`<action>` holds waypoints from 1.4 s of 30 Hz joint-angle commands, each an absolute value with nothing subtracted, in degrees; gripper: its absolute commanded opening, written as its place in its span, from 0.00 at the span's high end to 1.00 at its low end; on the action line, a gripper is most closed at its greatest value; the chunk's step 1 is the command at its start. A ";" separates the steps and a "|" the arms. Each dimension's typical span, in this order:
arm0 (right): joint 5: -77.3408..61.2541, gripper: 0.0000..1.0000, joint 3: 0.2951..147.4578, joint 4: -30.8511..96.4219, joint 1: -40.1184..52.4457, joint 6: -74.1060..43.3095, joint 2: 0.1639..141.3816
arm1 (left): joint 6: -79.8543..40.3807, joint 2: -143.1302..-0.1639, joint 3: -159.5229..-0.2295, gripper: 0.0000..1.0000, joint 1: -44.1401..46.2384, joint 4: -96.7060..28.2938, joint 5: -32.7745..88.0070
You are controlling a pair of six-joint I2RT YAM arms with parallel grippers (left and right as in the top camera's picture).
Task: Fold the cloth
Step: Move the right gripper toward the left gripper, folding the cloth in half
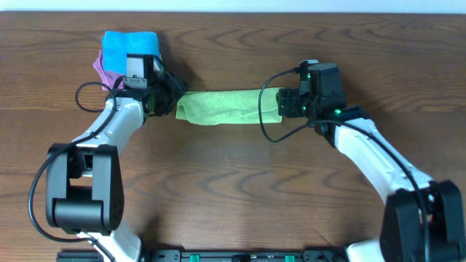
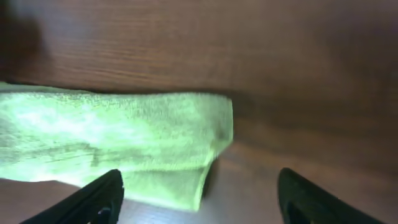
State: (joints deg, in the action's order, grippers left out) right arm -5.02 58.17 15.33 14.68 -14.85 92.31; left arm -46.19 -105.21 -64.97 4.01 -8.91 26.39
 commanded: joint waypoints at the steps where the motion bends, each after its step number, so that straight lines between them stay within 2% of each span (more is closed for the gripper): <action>1: -7.46 0.20 58.83 17.23 14.06 -23.16 90.89 | -45.19 -104.07 -66.17 0.68 4.97 -9.17 28.05; 3: -12.05 0.19 58.81 18.61 13.50 -26.39 91.11 | -45.21 -104.14 -66.17 0.72 6.35 -9.17 26.50; 7: -17.67 0.16 58.00 19.09 13.15 -30.79 92.51 | -45.19 -104.33 -66.17 0.89 10.04 -8.56 20.40; 10: -19.49 0.16 56.45 18.15 13.15 -33.12 93.89 | -44.97 -105.45 -66.17 0.94 11.57 -8.08 17.69; 18: -22.81 0.16 48.84 6.79 13.17 -38.44 96.66 | -43.22 -111.00 -66.17 0.94 11.70 -7.38 16.71; 29: -18.81 0.18 45.95 2.39 13.32 -40.73 96.92 | -43.27 -115.07 -66.17 0.94 11.70 -7.05 16.43; 42: -19.49 0.21 45.95 -6.07 15.22 -45.43 104.03 | -43.27 -115.07 -66.17 0.94 11.70 -7.90 16.53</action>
State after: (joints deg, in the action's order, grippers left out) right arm -19.59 46.37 -5.48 14.31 -43.72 102.24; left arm -44.53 -113.62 -65.30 11.90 -7.25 17.58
